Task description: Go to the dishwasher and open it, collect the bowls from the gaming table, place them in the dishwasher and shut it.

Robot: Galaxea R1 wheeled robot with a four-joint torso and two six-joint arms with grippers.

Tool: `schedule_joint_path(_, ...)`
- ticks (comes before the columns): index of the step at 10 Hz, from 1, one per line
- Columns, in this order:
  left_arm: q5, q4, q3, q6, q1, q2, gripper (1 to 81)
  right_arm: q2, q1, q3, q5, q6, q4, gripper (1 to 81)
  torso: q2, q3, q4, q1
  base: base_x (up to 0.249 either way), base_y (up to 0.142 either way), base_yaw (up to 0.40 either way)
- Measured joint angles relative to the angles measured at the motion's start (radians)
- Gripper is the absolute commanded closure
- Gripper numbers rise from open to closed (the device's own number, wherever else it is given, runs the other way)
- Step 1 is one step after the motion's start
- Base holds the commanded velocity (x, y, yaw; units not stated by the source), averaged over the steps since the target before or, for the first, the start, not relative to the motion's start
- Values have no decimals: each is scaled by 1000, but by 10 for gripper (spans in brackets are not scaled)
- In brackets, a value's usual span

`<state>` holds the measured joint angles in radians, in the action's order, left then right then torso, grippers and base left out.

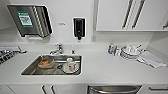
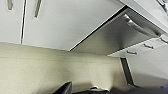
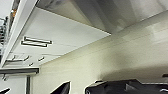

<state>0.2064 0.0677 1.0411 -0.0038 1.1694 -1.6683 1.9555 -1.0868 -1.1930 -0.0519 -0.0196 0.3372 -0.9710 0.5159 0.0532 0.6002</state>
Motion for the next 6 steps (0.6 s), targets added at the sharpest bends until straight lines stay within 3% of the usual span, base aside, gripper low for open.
schedule_joint_path(6, -164, -4, -74, 0, -139, -16, 10, 21, 93, -30, 14, -241, 23, 10, -217, 0, 0, 136, 0, 0, 0)
